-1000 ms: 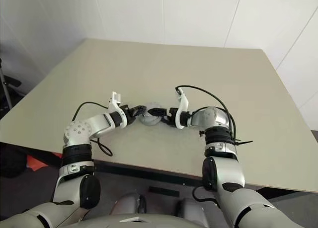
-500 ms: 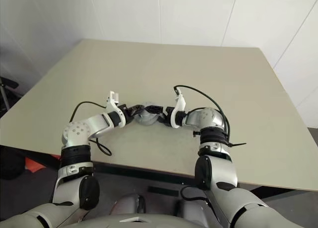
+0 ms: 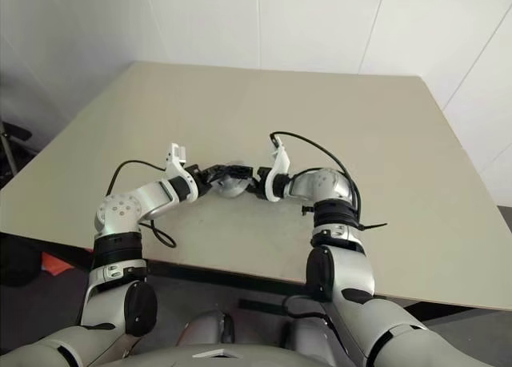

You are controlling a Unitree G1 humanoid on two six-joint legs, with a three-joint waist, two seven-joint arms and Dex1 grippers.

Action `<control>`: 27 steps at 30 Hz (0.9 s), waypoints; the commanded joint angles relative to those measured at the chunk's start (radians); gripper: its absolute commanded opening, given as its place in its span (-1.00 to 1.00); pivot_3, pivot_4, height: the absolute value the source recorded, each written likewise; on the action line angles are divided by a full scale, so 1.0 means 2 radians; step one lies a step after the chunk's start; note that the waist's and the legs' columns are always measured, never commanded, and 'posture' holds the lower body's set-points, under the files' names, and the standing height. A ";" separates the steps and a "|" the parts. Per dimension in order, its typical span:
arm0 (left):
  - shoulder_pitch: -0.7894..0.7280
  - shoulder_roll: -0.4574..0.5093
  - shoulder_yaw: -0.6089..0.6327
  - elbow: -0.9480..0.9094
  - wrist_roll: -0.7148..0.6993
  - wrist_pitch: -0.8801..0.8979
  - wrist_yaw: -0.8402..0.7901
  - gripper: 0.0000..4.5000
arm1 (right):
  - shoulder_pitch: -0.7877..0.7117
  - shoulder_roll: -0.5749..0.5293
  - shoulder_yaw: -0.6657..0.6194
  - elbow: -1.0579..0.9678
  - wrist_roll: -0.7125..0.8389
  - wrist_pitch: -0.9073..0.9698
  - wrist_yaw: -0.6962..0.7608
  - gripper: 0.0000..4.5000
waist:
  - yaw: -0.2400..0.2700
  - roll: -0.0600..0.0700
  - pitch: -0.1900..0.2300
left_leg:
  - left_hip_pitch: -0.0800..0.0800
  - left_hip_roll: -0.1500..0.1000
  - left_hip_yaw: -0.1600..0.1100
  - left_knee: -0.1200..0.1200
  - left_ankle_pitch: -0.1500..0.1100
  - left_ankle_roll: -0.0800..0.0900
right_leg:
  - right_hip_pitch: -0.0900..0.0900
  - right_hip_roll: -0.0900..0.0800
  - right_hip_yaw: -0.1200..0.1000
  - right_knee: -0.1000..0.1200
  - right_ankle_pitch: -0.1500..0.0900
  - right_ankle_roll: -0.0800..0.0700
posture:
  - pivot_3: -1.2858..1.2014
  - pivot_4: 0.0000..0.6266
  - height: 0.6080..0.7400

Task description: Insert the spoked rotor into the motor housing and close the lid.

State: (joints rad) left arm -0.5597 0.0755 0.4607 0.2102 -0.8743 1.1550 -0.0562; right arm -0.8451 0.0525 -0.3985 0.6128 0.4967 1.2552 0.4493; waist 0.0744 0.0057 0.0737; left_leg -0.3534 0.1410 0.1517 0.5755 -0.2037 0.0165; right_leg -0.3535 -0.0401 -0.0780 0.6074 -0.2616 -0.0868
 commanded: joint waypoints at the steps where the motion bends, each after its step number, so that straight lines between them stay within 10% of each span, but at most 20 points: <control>1: 0.008 -0.005 -0.018 0.015 0.014 0.009 0.007 -1.00 | -0.020 0.020 0.011 -0.017 0.032 -0.009 0.017 0.99 | 0.000 0.000 0.000 | 0.000 0.000 0.000 0.000 0.000 0.000 | 0.000 0.000 0.000 0.000 0.000 0.000 | 0.03 -1.00 1.00; 6: 0.009 -0.005 -0.020 0.013 0.014 0.010 0.006 -1.00 | -0.018 0.021 0.015 -0.008 0.023 -0.029 0.007 0.99 | 0.000 0.000 0.000 | 0.000 0.000 0.000 0.000 0.000 0.000 | 0.000 0.000 0.000 0.000 0.000 0.000 | 0.03 -1.00 1.00; 15: 0.011 -0.005 -0.023 0.011 0.017 0.008 0.005 -1.00 | -0.020 0.015 0.018 0.015 0.019 -0.058 -0.003 -0.02 | 0.001 0.000 0.000 | 0.000 0.000 0.000 0.000 0.000 0.000 | 0.000 0.000 0.000 0.000 0.000 0.000 | 0.03 -1.00 1.00; 27: 0.012 -0.004 -0.022 0.005 0.016 -0.001 -0.003 -1.00 | -0.033 0.009 0.005 0.046 0.019 -0.091 -0.019 -0.08 | 0.006 0.000 0.000 | 0.001 0.000 0.000 0.000 0.000 0.000 | 0.001 0.000 0.000 0.000 0.000 0.000 | 0.03 -1.00 1.00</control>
State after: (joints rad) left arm -0.5530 0.0774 0.4595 0.1959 -0.8640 1.1378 -0.0623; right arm -0.8635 0.0518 -0.3906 0.7084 0.5050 1.0987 0.4108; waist 0.0868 0.0057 0.0737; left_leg -0.3522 0.1409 0.1517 0.5756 -0.2035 0.0162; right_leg -0.3524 -0.0403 -0.0780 0.6077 -0.2616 -0.0868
